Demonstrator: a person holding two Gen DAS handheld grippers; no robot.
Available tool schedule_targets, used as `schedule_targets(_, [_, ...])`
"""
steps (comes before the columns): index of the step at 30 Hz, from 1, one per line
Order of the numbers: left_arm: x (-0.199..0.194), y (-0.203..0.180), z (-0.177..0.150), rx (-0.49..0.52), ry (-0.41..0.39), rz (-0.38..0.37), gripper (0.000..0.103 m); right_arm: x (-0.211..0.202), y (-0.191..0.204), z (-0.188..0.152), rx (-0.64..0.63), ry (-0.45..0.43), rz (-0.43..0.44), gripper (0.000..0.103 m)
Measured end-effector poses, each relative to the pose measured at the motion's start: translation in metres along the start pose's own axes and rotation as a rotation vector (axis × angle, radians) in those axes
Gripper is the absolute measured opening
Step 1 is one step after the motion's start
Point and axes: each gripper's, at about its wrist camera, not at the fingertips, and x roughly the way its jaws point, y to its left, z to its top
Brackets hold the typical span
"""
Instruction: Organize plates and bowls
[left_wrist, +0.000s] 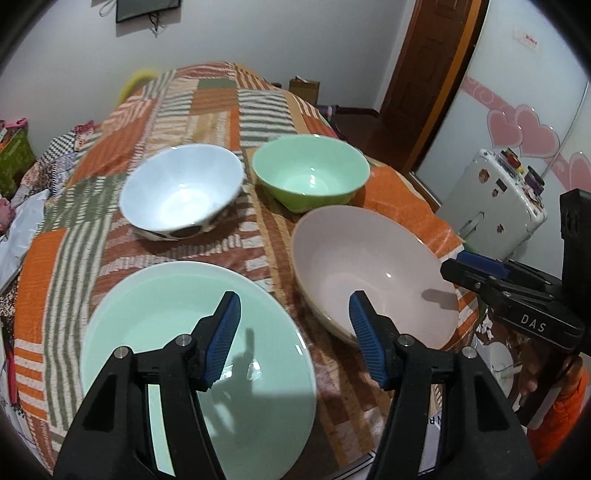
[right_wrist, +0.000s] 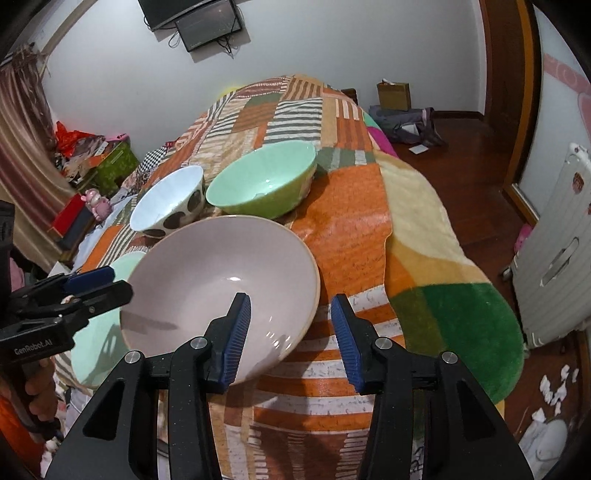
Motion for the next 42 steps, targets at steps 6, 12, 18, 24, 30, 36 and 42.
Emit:
schedule_targets(6, [0.018, -0.005, 0.0, -0.004, 0.031, -0.023, 0.056, 0.012, -0.004, -0.006, 0.012, 0.039, 0.022, 0.032])
schedule_targets(12, [0.03, -0.006, 0.002, -0.011, 0.056, -0.055, 0.042, 0.021, -0.008, -0.01, 0.031, 0.073, 0.049, 0.029])
schedule_targets(18, [0.043, -0.009, 0.002, -0.008, 0.084, -0.078, 0.035, 0.032, -0.004, -0.011, 0.043, 0.102, 0.082, 0.029])
schedule_targets(24, [0.047, -0.013, 0.001, 0.003, 0.086, -0.064, 0.033, 0.03, -0.002, -0.01, 0.049, 0.097, 0.08, 0.029])
schedule_targets(30, [0.042, -0.013, 0.0, 0.007, 0.077, -0.043, 0.032, 0.021, 0.004, -0.005, 0.038, 0.072, 0.069, 0.029])
schedule_targets(36, [0.025, -0.011, 0.0, 0.003, 0.038, -0.045, 0.032, 0.01, 0.014, 0.001, 0.023, 0.037, 0.069, 0.029])
schedule_targets(42, [0.0, 0.0, 0.0, -0.012, -0.016, -0.041, 0.032, -0.001, 0.033, 0.01, -0.01, -0.005, 0.076, 0.029])
